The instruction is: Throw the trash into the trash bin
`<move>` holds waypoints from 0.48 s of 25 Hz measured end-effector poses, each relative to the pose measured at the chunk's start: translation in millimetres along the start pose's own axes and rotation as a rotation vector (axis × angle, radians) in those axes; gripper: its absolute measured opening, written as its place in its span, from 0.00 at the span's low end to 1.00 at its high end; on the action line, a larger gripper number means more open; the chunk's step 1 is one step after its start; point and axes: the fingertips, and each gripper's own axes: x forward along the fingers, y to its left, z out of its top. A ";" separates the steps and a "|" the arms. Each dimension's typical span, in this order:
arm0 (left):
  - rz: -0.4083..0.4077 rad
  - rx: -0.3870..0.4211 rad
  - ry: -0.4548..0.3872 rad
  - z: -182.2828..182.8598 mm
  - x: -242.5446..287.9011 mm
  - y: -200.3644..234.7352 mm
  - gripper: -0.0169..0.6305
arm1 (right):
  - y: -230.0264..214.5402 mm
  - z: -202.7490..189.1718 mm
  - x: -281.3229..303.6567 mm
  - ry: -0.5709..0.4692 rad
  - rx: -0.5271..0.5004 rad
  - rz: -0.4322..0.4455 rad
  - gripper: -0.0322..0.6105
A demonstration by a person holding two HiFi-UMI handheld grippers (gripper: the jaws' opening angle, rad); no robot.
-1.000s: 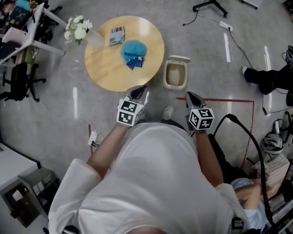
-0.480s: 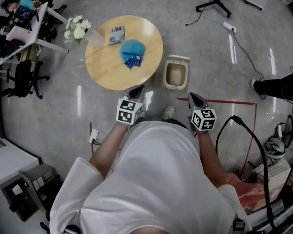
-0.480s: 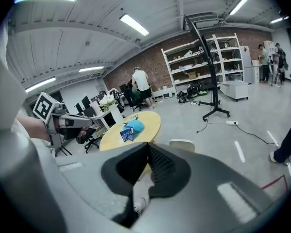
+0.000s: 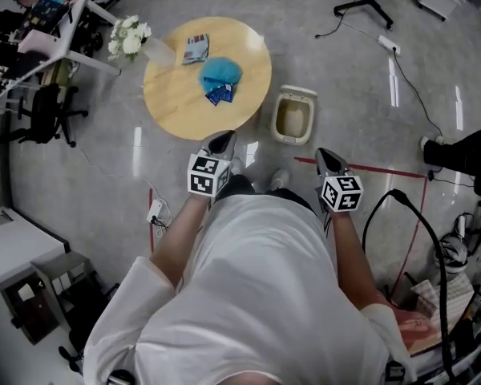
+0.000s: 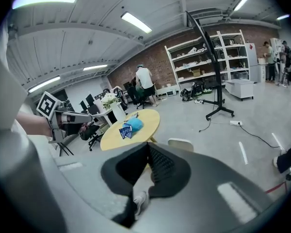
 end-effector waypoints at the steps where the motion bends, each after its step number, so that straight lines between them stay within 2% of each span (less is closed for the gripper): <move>1: 0.001 -0.001 0.001 -0.6 -0.1 0.7 0.04 | -0.9 -0.5 0.6 0.005 0.001 0.002 0.05; 12: 0.007 0.027 0.040 -6.6 6.8 53.7 0.04 | 16.3 7.9 31.4 0.023 0.013 -0.017 0.05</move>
